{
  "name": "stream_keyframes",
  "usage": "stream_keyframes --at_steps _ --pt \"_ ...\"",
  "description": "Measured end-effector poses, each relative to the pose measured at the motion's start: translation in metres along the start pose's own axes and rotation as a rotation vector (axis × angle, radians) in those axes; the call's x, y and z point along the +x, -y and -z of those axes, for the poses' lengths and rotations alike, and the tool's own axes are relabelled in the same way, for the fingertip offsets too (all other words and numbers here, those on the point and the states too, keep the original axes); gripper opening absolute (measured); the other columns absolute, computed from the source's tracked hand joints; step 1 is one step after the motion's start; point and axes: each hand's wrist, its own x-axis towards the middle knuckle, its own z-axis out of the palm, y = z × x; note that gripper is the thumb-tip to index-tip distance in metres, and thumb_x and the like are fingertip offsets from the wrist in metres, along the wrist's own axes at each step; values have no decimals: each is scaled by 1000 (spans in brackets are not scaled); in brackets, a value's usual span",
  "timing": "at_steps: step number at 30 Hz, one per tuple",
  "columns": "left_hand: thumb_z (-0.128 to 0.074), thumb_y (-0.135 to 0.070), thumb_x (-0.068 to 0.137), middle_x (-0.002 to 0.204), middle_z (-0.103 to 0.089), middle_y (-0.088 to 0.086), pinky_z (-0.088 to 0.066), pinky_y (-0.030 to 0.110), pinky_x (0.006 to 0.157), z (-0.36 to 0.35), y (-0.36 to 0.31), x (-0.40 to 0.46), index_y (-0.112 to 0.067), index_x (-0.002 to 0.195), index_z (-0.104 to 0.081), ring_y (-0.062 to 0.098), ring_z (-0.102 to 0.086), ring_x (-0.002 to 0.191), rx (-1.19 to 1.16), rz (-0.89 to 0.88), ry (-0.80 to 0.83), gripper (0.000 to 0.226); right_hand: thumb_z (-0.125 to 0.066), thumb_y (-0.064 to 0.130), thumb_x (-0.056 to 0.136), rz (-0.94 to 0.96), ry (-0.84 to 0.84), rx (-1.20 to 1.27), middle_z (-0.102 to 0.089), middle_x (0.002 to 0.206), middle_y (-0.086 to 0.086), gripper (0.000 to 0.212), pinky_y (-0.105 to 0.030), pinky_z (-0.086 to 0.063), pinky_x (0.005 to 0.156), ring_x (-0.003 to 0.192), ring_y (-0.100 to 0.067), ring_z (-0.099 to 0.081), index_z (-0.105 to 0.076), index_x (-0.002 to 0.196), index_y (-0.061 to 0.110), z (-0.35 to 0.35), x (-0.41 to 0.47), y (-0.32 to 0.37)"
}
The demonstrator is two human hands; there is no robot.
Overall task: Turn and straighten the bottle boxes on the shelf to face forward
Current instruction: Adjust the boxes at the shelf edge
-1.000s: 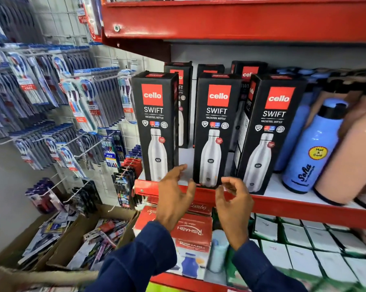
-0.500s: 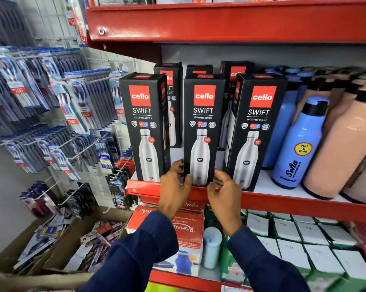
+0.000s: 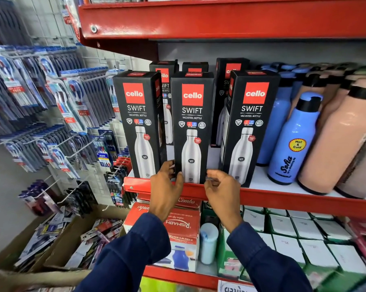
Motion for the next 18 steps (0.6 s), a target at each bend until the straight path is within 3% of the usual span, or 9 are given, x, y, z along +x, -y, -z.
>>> stream_keyframes --at_steps 3,5,7,9,12,15,18 --pt "-69 -16 92 114 -77 10 -39 -10 70 1 -3 -2 -7 132 -60 9 -70 92 -12 10 -24 42 -68 4 85 -10 16 25 -76 107 -2 31 -10 -53 80 90 -9 -71 -70 115 10 4 0 -2" --pt "-68 -14 90 110 -76 5 -50 2 75 3 -7 -6 -11 127 -62 1 -69 86 -40 -20 -99 38 -67 2 84 -15 2 60 -76 102 1 29 -5 -53 76 86 -4 -70 -72 111 11 9 -1 -3" --pt "-68 -10 87 101 -68 2 -54 17 77 2 -14 -11 -13 115 -64 5 -64 84 -52 -111 -208 29 -65 -2 82 -3 -50 83 -77 93 3 25 -10 -56 75 81 -1 -70 -74 101 12 18 -2 -5" --pt "-67 -6 85 95 -59 0 -47 12 74 -4 -24 -15 -14 103 -63 4 -57 82 -63 -213 -267 20 -65 -3 81 -3 -115 103 -76 82 5 21 -10 -55 70 73 -1 -69 -75 89 13 29 -4 -10" --pt "-64 -6 84 87 -61 -1 -42 7 72 -21 -43 -24 -16 90 -63 1 -55 79 -77 -312 -205 12 -63 -6 78 -39 -226 116 -73 71 4 23 -10 -51 62 67 -4 -68 -72 78 14 49 -2 -20" --pt "-64 -15 84 91 -71 -6 -46 4 76 -43 -60 -36 -18 99 -69 -2 -62 82 -125 -283 -44 16 -61 -10 76 -88 -348 114 -67 66 6 25 -3 -44 58 62 2 -63 -68 75 14 68 2 -32" --pt "-67 -21 86 111 -74 -3 -48 6 88 -62 -70 -39 -15 126 -65 -5 -63 96 -110 -198 79 40 -63 -8 76 -125 -381 109 -68 78 -3 22 -8 -46 67 70 -13 -66 -65 87 12 78 9 -43"
